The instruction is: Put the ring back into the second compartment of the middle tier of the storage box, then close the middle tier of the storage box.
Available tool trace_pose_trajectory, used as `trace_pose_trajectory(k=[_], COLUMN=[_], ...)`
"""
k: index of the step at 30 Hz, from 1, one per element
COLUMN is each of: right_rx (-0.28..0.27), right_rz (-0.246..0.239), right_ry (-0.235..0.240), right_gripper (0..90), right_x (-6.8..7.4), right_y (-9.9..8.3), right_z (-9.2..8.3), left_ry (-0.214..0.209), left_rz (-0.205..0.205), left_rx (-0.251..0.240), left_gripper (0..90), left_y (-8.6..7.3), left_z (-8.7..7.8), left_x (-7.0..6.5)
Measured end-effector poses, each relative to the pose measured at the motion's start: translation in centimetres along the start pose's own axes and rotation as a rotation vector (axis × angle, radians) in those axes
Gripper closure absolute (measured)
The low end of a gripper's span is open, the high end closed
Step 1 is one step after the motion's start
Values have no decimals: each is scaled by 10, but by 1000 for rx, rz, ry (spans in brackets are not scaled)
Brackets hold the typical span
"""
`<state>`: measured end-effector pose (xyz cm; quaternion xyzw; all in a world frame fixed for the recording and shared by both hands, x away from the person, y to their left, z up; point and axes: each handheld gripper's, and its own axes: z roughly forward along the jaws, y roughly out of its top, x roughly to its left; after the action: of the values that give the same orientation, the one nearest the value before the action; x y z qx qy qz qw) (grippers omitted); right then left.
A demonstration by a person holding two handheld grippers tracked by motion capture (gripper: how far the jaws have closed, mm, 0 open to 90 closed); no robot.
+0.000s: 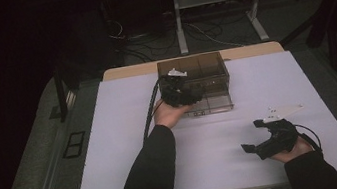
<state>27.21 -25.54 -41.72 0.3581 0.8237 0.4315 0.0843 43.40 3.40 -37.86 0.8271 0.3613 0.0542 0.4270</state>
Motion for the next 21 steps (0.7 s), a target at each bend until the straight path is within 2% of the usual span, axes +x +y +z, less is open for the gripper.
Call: trace_pose_trajectory(k=[2,3,4,8,11,13,15,21], right_rx=[1,1,1,1,1,2,1,2], right_rz=[-3,-4,-5,-4,-3,-3,-3,-3], right_ry=[0,1,-1,-3,0,0,-1,-2], right_gripper=[5,4,5,5,5,5,5,5], right_x=[0,0,0,1,0,0,0,0], right_y=[0,0,0,0,0,0,0,0], right_z=[0,0,0,0,1,0,0,0], left_ry=[-6,-10,-13,-20,-38,-42,-50,-73], left_rz=[-14,-6,-26,-26,-42,-40,-22,-14], left_rx=[-21,-23,-42,-55,-92,-94,-97,-112], left_gripper=[452,451,451,449,448,448,448,448], left_y=[-1,-2,-2,-4,-6,-7,-9,-12], left_z=[-3,-6,-7,-11,-18,-19,-22,-27], left_x=[-1,0,-1,-3,-6,-7,-9,-15])
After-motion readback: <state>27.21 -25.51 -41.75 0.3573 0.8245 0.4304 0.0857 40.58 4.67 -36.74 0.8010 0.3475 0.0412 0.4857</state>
